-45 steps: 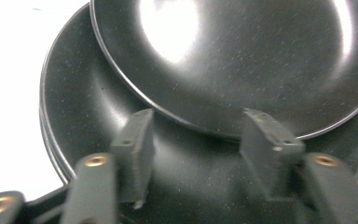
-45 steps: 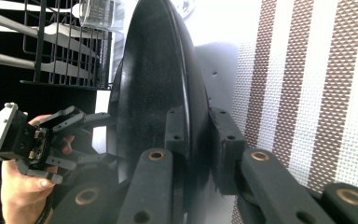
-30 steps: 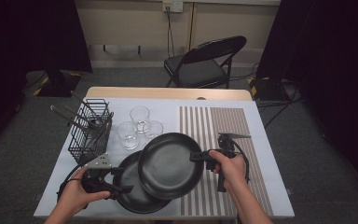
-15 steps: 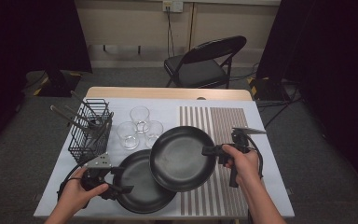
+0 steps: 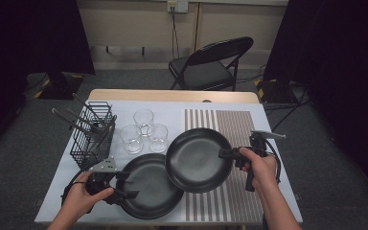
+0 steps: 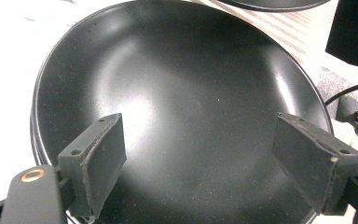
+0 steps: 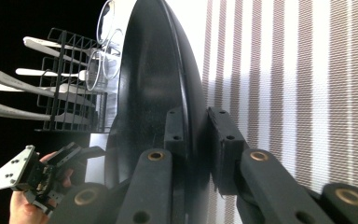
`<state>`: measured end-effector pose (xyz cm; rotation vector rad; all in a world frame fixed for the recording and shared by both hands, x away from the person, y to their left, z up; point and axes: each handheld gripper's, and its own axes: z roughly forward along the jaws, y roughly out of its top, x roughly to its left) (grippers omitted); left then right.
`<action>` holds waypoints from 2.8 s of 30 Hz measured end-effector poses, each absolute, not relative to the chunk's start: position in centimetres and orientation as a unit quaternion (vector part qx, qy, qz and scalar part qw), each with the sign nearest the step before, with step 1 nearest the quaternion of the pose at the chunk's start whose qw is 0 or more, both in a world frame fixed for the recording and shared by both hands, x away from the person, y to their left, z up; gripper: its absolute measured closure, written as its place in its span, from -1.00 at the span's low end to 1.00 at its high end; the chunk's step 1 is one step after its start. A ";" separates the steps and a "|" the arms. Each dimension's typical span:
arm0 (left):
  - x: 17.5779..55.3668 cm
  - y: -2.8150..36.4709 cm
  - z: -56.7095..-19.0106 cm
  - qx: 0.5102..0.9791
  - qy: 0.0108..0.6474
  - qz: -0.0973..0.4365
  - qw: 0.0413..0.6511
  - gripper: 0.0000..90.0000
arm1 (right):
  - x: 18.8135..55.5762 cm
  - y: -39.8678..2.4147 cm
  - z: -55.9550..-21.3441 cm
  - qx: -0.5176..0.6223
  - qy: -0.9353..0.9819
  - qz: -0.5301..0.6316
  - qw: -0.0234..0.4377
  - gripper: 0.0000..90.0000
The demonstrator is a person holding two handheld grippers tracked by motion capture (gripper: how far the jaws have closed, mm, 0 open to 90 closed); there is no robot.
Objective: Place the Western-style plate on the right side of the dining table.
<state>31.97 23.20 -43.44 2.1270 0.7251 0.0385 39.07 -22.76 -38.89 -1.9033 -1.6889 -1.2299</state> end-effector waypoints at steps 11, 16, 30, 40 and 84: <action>32.2 23.0 -43.6 0.855 0.290 0.014 0.430 -0.62 | 39.3 -24.5 -38.5 -0.678 -0.579 -0.429 0.143 0.76; 32.2 22.9 -43.7 0.855 0.289 0.010 0.431 -0.62 | 39.4 -25.0 -38.5 -0.682 -0.577 -0.428 0.138 0.76; 32.3 23.0 -43.7 0.854 0.293 0.011 0.429 -0.62 | 39.4 -26.5 -39.0 -0.692 -0.565 -0.428 0.133 0.76; 32.4 22.9 -43.8 0.855 0.292 0.009 0.427 -0.62 | 39.3 -27.5 -39.3 -0.697 -0.561 -0.429 0.127 0.76; 32.4 22.8 -43.6 0.859 0.289 0.015 0.422 -0.62 | 39.9 -29.9 -42.1 -0.728 -0.539 -0.413 0.101 0.74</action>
